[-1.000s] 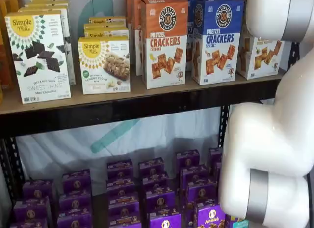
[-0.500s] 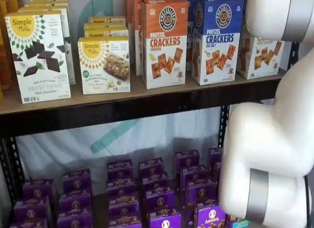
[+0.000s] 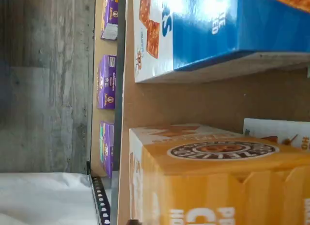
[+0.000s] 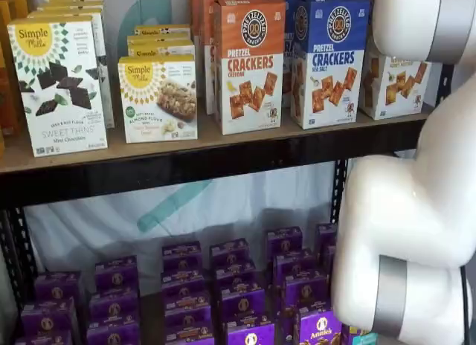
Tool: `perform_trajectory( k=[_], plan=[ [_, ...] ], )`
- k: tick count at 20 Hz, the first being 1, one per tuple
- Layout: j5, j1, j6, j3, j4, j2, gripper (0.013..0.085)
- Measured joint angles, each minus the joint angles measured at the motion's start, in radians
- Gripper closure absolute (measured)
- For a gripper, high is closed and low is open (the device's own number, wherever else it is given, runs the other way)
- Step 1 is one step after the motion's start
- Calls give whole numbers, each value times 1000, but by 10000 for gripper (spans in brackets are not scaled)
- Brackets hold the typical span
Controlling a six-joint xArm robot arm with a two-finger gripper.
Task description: Retrieve the yellow and white box located on the top shelf, the sixth one from the left
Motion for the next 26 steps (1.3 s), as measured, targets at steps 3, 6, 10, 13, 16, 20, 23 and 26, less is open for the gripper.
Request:
perform_trajectory(
  k=[3, 6, 10, 13, 16, 20, 23, 26],
  plan=[
    [-3, -2, -1, 1, 4, 0, 250],
    [-3, -3, -1, -1, 8, 0, 250],
    [-1, -6, -2, -2, 13, 0, 290],
    [1, -8, -3, -3, 17, -1, 330],
    [15, -11, -4, -13, 17, 1, 330],
    [22, -20, -10, -9, 27, -13, 330],
    [27, -28, -16, 5, 31, -34, 330],
    [42, -37, -23, 17, 29, -57, 330]
  ],
)
